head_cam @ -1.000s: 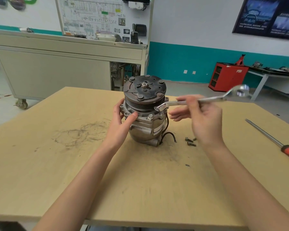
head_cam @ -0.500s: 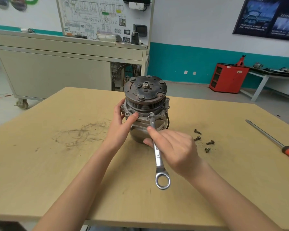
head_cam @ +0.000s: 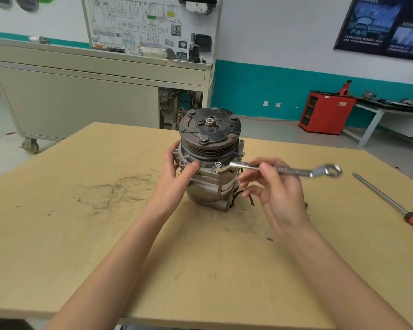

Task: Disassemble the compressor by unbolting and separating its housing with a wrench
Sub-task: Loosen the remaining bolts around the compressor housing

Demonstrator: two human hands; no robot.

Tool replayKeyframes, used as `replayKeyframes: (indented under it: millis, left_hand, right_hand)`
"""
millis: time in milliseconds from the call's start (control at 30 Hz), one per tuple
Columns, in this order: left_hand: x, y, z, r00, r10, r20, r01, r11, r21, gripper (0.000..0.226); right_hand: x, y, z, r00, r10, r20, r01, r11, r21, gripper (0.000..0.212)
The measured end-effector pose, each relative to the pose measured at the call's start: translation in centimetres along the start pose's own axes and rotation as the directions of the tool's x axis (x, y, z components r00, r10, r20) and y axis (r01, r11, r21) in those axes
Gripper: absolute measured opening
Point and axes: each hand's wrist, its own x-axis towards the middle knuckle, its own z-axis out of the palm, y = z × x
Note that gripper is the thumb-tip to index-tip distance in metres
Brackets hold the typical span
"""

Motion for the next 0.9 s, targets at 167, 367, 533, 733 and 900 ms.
replayKeyframes:
  millis: [167, 367, 533, 733, 900]
  left_hand:
    - [0.0, 0.0, 0.2, 1.000, -0.006, -0.022, 0.006, 1.000, 0.012, 0.068]
    - [0.1, -0.1, 0.1, 1.000, 0.002, -0.024, -0.002, 1.000, 0.016, 0.061]
    - [0.2, -0.2, 0.2, 1.000, -0.004, -0.018, 0.004, 1.000, 0.018, 0.059]
    - [0.0, 0.0, 0.2, 1.000, 0.006, -0.029, -0.005, 1.000, 0.026, 0.060]
    - [0.0, 0.3, 0.2, 0.999, 0.013, -0.032, -0.011, 0.999, 0.046, 0.060]
  right_hand:
    - [6.1, -1.0, -0.6, 0.955, 0.278, 0.106, -0.282, 0.959, 0.034, 0.023]
    - [6.9, -1.8, -1.3, 0.949, 0.256, 0.186, -0.276, 0.957, 0.092, 0.022]
    - [3.9, -3.1, 0.1, 0.986, -0.160, -0.051, 0.149, 0.975, -0.164, 0.031]
    - [-0.5, -1.4, 2.4, 0.499, -0.607, 0.619, 0.741, -0.071, -0.667, 0.033]
    - [-1.5, -0.2, 2.2, 0.413, -0.578, 0.703, 0.714, -0.273, -0.644, 0.027]
